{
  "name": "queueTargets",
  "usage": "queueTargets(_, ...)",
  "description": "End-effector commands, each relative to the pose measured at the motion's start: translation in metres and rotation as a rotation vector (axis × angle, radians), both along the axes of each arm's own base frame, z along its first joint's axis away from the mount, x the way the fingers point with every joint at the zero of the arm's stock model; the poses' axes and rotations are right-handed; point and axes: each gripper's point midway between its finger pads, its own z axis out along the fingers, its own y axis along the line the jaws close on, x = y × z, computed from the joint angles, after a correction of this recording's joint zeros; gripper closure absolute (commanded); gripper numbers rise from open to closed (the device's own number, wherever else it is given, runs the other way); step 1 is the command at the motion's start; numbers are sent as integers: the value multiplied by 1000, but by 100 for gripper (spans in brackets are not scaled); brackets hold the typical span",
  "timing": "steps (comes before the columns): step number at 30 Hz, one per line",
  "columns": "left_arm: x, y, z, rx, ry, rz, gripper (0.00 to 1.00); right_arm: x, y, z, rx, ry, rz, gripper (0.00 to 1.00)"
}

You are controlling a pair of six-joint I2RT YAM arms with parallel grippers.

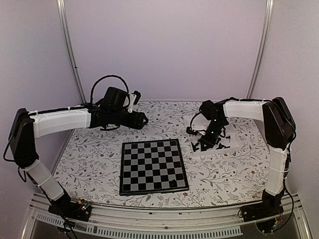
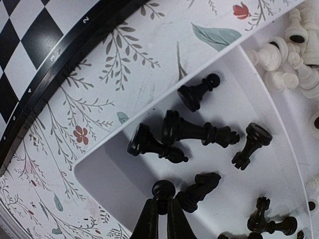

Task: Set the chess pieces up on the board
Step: Pick up the chess piece from the storage box, then place the chess piece on the chessboard.

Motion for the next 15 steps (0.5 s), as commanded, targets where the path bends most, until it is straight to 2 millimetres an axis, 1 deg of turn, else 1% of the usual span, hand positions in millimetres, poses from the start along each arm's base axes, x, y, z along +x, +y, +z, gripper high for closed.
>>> queueTargets(1,8,2,4,1,-14,3,24,12,5,22,10,-45,-7,97)
queueTargets(7,8,3,5,3,-18,4,24,17,8,43,23,-74,-10,99)
queueTargets(9,8,3,5,6,-21,2,24,17,11,46,23,-78,-2,99)
queueTargets(12,8,6,7,13,-28,6,24,12,19,51,25,-83,21,99)
queueTargets(15,7,12,10,28,-35,13,24,6,33,59,33,-95,54,99)
